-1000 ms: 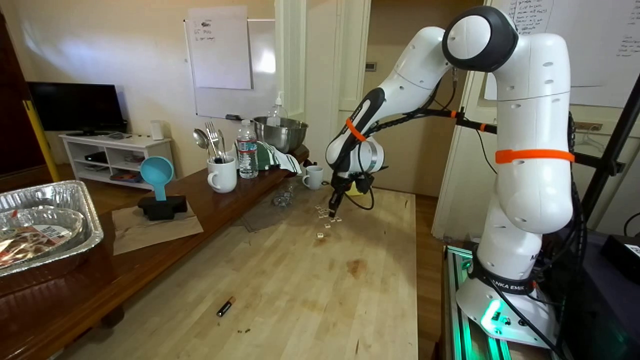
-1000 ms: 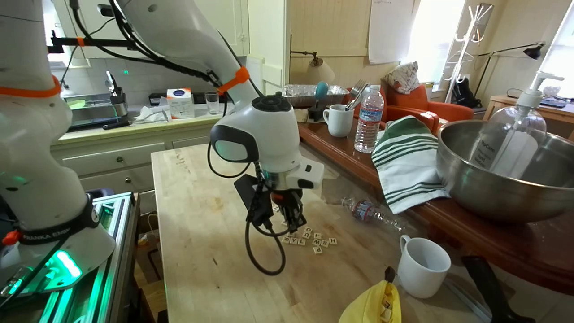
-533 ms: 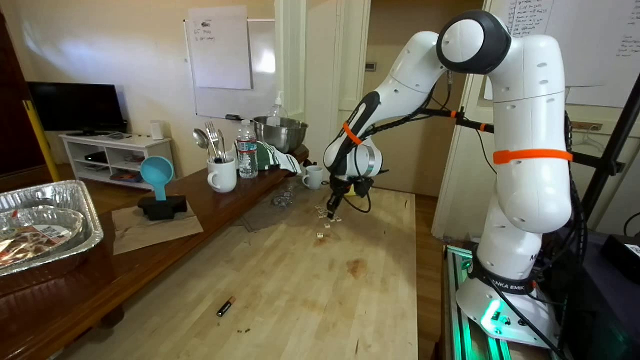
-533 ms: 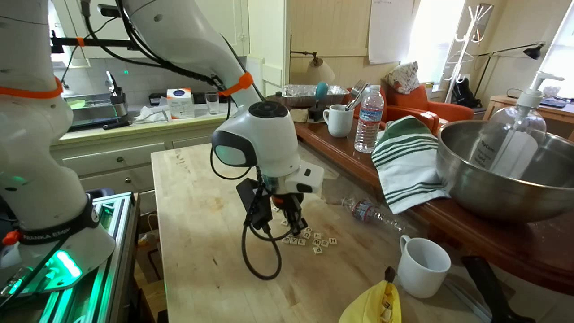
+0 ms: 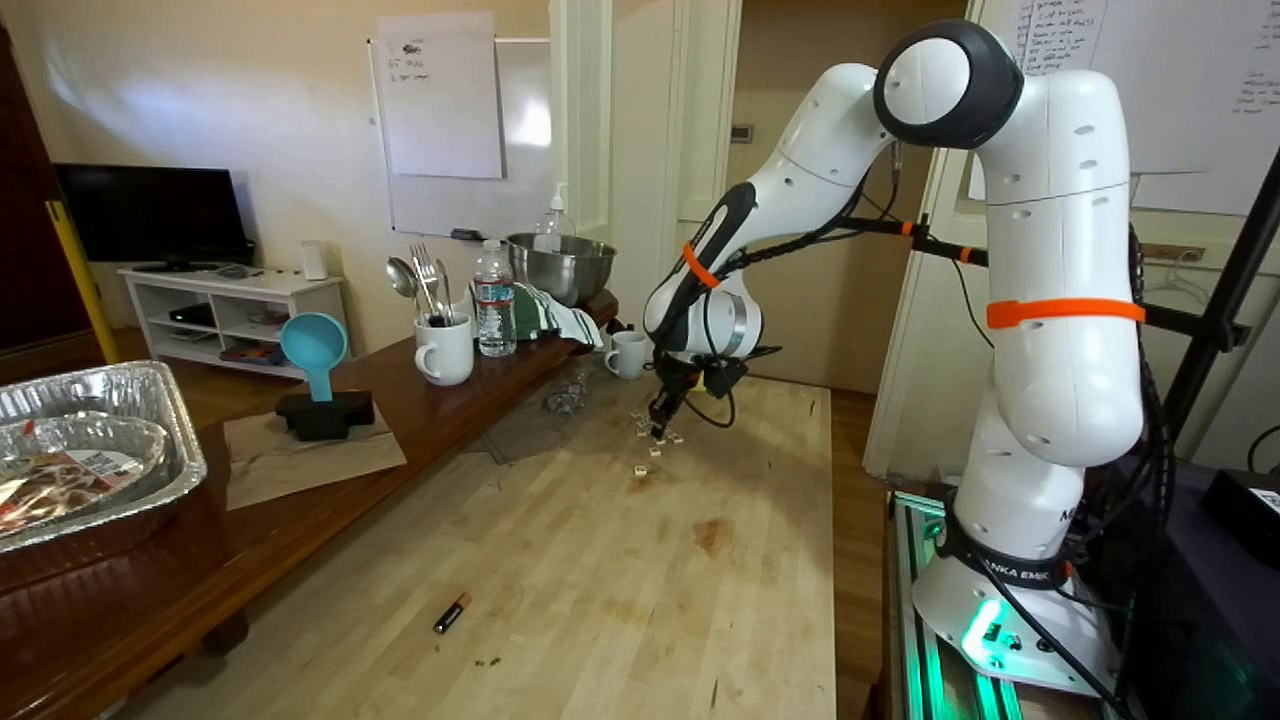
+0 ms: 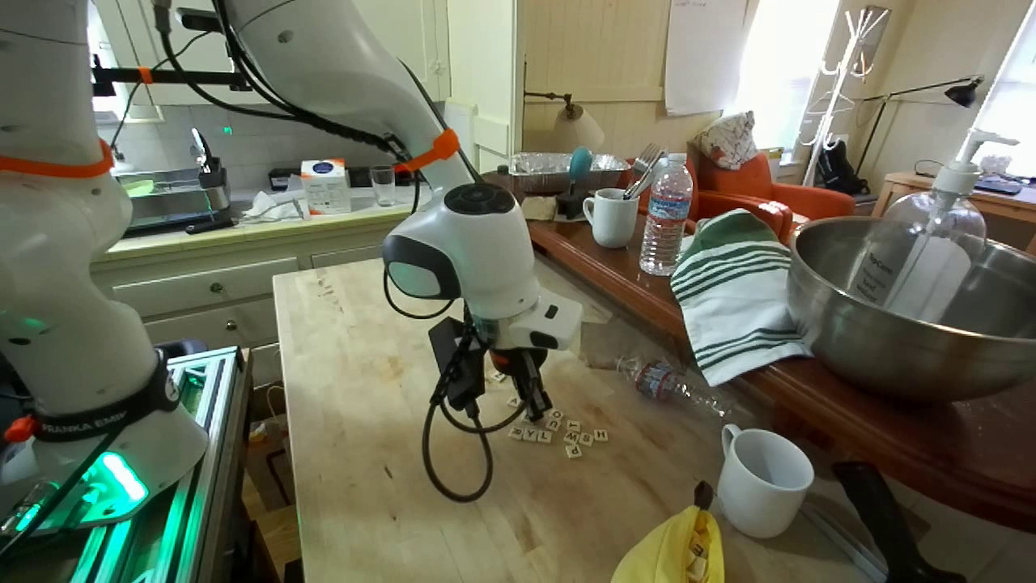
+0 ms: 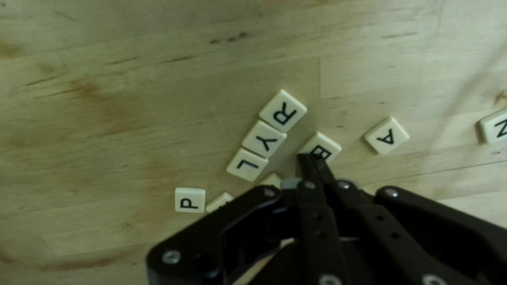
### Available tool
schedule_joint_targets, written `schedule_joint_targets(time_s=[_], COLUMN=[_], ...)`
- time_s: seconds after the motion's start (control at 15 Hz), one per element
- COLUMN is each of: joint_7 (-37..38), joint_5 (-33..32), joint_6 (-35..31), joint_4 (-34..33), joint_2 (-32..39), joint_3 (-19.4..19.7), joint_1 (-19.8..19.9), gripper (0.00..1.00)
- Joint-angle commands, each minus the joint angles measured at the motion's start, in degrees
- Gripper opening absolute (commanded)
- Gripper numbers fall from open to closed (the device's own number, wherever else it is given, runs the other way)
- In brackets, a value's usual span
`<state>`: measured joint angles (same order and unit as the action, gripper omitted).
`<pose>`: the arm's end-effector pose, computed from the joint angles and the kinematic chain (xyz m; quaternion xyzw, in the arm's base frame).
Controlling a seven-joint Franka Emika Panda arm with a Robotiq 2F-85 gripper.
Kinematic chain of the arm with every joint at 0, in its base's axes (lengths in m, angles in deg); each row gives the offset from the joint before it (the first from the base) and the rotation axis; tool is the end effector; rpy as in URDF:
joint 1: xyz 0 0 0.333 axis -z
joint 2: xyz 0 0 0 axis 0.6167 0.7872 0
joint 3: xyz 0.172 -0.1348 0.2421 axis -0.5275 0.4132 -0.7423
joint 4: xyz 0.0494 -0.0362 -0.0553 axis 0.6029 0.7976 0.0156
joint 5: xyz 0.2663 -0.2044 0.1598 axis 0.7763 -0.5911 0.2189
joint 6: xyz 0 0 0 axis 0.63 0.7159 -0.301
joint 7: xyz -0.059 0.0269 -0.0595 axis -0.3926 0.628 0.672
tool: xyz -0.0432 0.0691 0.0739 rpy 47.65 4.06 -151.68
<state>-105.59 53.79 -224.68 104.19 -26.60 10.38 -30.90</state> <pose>0.4643 -0.1720 0.2402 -0.9908 0.0326 -0.1301 0.0154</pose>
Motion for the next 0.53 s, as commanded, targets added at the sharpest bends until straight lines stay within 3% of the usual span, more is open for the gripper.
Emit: schedule_joint_targets(time_s=[0.0, 0.27, 0.47], joint_7=[2.88, 6.32, 11.12], joint_5=[4.48, 7.45, 6.36], joint_6=[-4.1, -8.07, -8.67], joint_4=[0.07, -0.27, 0.54], joint_2=[1.93, 2.97, 3.13], joint_3=[-2.26, -4.51, -3.92], joint_1=[-0.71, -1.43, -3.27], gripper=[0.0, 0.0, 0.0])
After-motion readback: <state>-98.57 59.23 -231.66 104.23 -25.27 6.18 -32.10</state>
